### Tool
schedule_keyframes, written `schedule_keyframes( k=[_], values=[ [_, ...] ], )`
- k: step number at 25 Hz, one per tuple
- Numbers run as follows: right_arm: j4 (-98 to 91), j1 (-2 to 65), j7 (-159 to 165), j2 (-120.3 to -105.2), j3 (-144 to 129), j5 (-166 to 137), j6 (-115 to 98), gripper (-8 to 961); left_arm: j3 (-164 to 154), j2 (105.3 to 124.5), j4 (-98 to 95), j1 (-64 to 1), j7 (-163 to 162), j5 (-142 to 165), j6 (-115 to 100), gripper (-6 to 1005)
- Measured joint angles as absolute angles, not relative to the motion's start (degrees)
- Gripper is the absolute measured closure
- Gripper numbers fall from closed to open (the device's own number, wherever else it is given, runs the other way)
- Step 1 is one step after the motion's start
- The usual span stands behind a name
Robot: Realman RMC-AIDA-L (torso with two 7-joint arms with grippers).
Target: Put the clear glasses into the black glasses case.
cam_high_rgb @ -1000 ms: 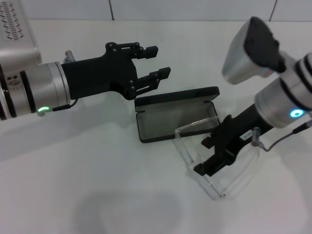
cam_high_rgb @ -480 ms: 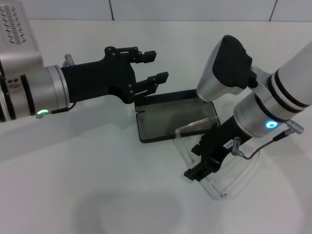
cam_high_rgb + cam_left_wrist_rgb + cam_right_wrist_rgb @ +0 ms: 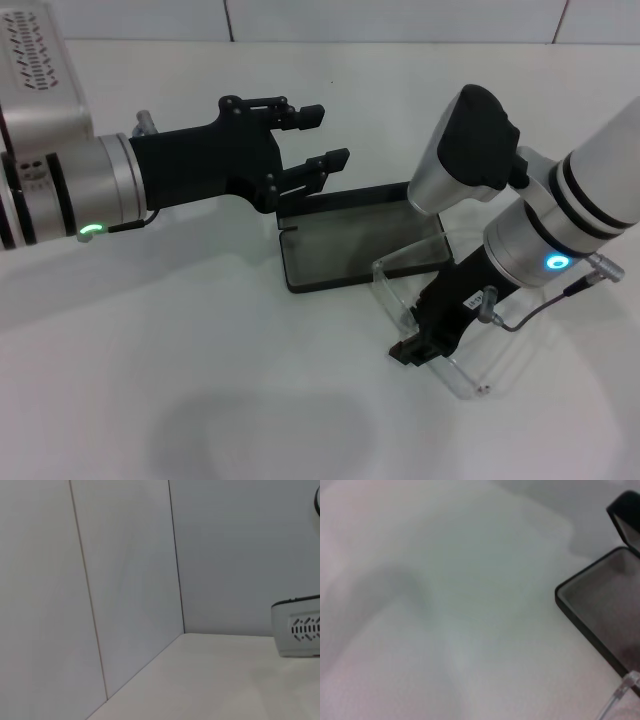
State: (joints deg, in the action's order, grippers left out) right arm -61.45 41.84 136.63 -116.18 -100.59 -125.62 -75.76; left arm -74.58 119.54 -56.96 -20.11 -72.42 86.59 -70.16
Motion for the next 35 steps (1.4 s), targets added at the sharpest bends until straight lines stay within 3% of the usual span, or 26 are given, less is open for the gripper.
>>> schedule_keyframes(
  k=[3, 8, 14, 17, 22, 35],
  values=[
    [-60.82, 41.89, 136.64, -116.18, -100.61, -125.68, -75.64, 347, -74.61, 119.54, -56.95, -20.13, -72.46, 86.59, -70.15, 487],
    [-60.69, 41.9, 136.66, -116.04, -100.63, -125.71, -75.78, 525, -74.62, 119.61, -56.95, -20.13, -72.69, 86.58, -70.13, 487],
    [-60.91, 41.92, 136.68, -115.85, -100.16, -126.6, -77.94, 544, -74.62, 119.62, -56.95, -20.21, -72.81, 86.49, -70.17, 487],
    [-61.57, 41.94, 136.55, -115.66, -98.35, -127.12, -80.35, 705, -74.62, 119.62, -56.95, -20.21, -72.87, 86.31, -70.19, 487],
    [-62.47, 42.01, 133.81, -115.4, -92.54, -128.11, -85.07, 696, -74.62, 119.62, -56.95, -20.22, -72.93, 86.13, -70.23, 487],
    [-63.6, 40.85, 123.19, -115.3, -82.04, -127.68, -92.16, 798, -74.62, 119.69, -57.09, -20.3, -73.16, 84.89, -70.75, 487]
  ],
)
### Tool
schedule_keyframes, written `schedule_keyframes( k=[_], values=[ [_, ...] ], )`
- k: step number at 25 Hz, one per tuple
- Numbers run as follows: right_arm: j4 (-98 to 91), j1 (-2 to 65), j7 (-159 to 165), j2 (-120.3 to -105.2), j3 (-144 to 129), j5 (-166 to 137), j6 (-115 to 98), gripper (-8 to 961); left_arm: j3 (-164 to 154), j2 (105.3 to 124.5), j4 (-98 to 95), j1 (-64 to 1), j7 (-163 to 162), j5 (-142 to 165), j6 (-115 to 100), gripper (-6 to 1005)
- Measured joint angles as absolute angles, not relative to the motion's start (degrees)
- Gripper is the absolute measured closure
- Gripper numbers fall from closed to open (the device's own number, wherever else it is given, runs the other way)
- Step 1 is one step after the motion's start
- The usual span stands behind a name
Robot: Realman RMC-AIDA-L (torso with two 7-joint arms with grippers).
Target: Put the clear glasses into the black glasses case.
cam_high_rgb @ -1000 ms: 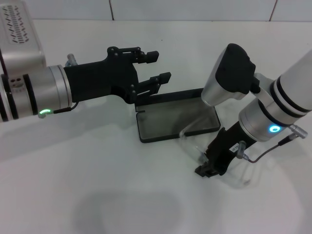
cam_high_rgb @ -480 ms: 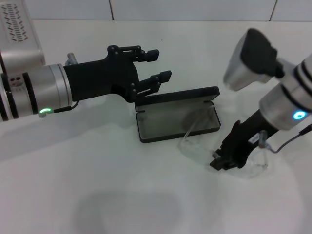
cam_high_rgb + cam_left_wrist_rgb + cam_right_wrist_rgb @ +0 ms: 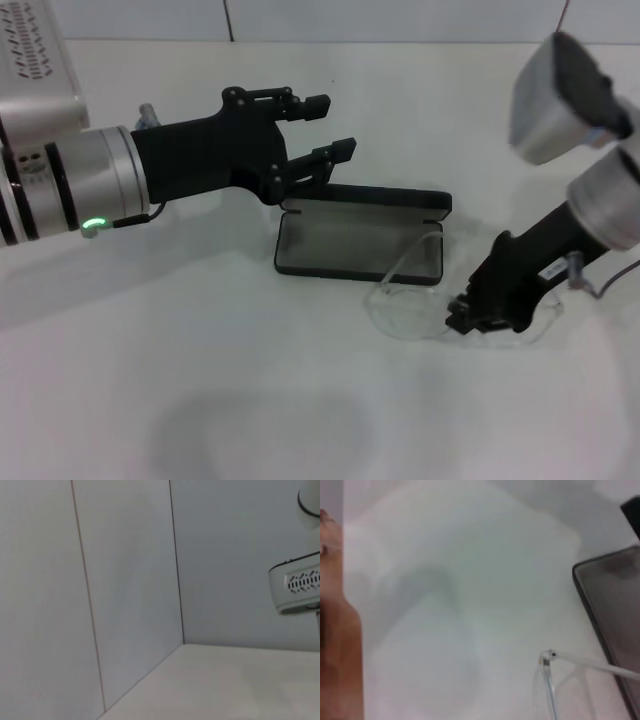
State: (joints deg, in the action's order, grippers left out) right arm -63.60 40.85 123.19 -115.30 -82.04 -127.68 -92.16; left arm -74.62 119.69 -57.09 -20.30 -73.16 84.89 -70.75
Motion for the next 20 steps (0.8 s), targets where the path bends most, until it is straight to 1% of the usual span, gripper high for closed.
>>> schedule_keyframes(
  k=[8, 9, 15, 20],
  values=[
    [-63.57, 37.6, 111.71, -115.37, -68.66, -124.17, -99.7, 827, -74.51, 119.72, -55.8, -19.41, -72.56, 78.29, -78.48, 486],
    [-64.14, 35.83, 108.74, -115.29, -66.78, -122.87, -100.48, 830, -74.43, 119.71, -55.53, -19.39, -72.51, 77.82, -79.16, 486],
    [-64.49, 32.08, 99.22, -115.31, -64.22, -118.53, -102.21, 833, -74.38, 119.71, -52.59, -20.02, -72.02, 75.42, -80.6, 486],
    [-64.0, 27.6, 87.44, -115.55, -64.06, -111.77, -103.08, 833, -74.68, 119.78, -45.58, -21.97, -68.41, 70.62, -85.21, 486]
  ],
)
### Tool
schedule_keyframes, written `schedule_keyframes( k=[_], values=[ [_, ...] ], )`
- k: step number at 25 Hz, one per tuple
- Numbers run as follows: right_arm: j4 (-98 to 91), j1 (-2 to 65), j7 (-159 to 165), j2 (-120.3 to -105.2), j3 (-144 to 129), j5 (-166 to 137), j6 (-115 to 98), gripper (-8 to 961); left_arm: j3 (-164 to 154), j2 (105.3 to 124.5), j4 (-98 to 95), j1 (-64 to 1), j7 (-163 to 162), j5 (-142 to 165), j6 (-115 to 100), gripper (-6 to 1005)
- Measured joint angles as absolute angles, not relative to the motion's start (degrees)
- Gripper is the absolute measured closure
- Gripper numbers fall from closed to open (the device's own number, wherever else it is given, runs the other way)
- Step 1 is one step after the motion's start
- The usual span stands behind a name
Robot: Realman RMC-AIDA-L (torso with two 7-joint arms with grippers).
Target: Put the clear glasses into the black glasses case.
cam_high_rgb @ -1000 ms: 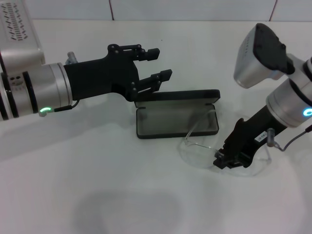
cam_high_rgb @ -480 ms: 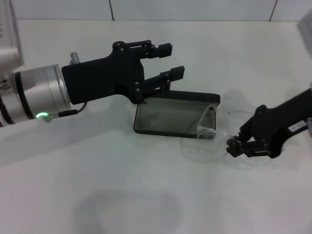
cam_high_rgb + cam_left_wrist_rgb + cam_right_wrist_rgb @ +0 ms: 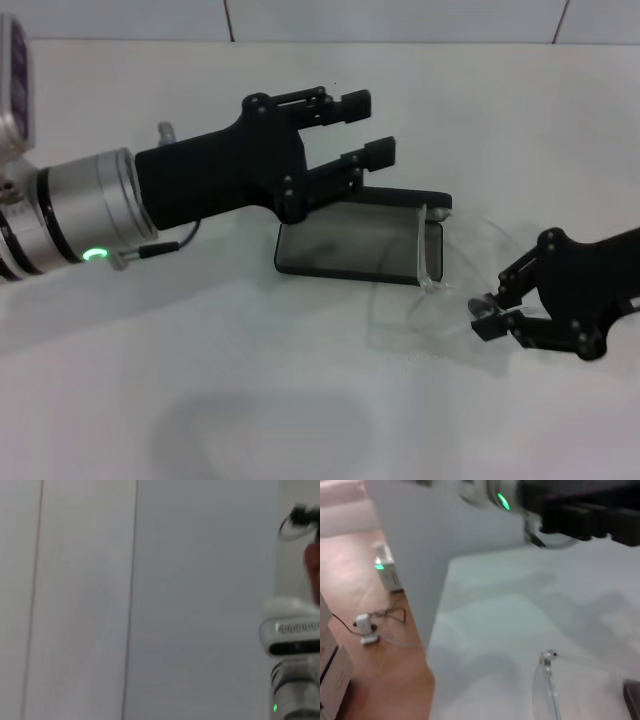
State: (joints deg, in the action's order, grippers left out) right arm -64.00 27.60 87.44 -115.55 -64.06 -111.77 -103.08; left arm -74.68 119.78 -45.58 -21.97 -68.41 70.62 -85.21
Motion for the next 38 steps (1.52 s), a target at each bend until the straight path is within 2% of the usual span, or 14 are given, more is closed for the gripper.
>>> schedule_keyframes(
  k=[3, 14, 38],
  values=[
    [-62.77, 24.47, 79.89, -115.56, -63.88, -105.86, -103.12, 833, -74.65, 119.77, -40.92, -23.65, -66.94, 68.09, -88.8, 486],
    [-51.35, 23.35, 58.48, -115.6, -63.82, -93.56, -106.96, 833, -74.88, 119.95, -33.26, -27.16, -65.51, 67.4, -93.8, 486],
    [-50.27, 23.31, 54.52, -115.65, -63.96, -92.89, -106.24, 834, -80.8, 119.72, -33.04, -29.54, -67.3, 70.82, -93.35, 487]
  ],
)
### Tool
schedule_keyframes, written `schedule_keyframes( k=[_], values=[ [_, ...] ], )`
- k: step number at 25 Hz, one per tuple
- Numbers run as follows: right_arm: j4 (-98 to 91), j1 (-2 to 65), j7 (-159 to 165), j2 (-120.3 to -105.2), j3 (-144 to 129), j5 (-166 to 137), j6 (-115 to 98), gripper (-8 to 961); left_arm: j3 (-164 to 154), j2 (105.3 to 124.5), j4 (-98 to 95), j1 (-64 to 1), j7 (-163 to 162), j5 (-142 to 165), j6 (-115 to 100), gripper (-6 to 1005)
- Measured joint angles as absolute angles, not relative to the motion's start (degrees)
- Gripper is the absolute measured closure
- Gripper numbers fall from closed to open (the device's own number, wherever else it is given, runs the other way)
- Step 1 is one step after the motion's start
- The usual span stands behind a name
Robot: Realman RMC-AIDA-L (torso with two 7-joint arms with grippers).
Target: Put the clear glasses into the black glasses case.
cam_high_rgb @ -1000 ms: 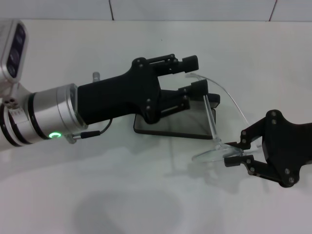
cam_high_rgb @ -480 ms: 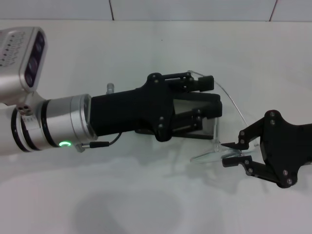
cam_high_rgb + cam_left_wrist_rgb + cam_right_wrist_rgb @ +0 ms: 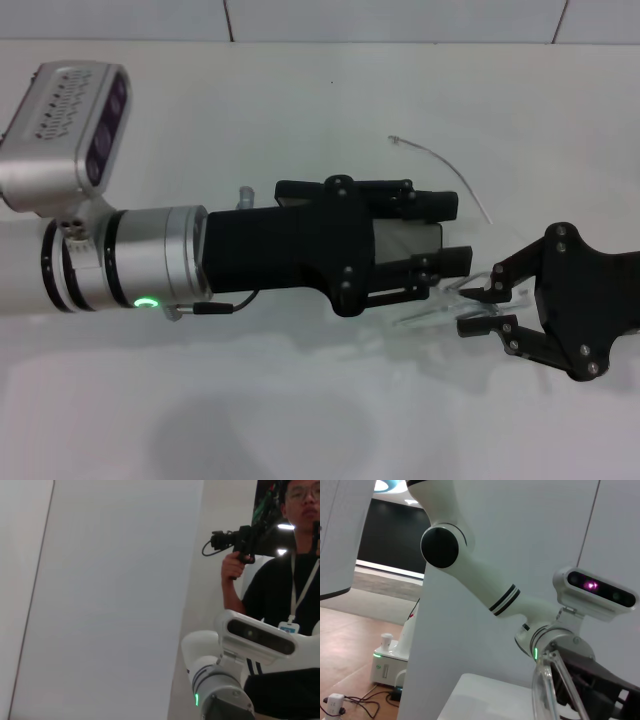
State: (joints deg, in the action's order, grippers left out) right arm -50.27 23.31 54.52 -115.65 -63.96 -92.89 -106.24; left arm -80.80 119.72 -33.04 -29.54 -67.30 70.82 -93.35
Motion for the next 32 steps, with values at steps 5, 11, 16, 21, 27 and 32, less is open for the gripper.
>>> schedule_keyframes(
  k=[5, 11, 16, 21, 27, 32],
  values=[
    [-50.27, 23.12, 54.29, -115.52, -63.93, -92.99, -106.26, 834, -80.53, 119.62, -33.22, -30.02, -67.85, 71.46, -93.35, 486],
    [-50.54, 20.75, 49.25, -115.45, -61.04, -92.59, -108.15, 834, -75.87, 119.29, -33.14, -29.28, -67.74, 71.49, -93.54, 487],
    [-48.84, 20.14, 41.8, -115.48, -59.4, -91.27, -115.71, 834, -75.07, 118.41, -32.44, -28.58, -67.77, 71.85, -92.87, 488],
    [-45.04, 21.2, 35.37, -115.8, -62.24, -89.69, -122.34, 834, -75.05, 118.7, -31.75, -28.94, -67.11, 71.91, -90.37, 488],
    [-34.43, 27.82, 33.75, -115.96, -69.88, -87.47, -120.37, 834, -75.33, 119.72, -31.73, -30.87, -65.48, 71.84, -89.41, 487],
    [-24.87, 33.11, 34.06, -116.08, -70.49, -87.44, -116.34, 834, -75.41, 119.96, -31.73, -31.88, -64.37, 71.25, -89.97, 486]
  ],
)
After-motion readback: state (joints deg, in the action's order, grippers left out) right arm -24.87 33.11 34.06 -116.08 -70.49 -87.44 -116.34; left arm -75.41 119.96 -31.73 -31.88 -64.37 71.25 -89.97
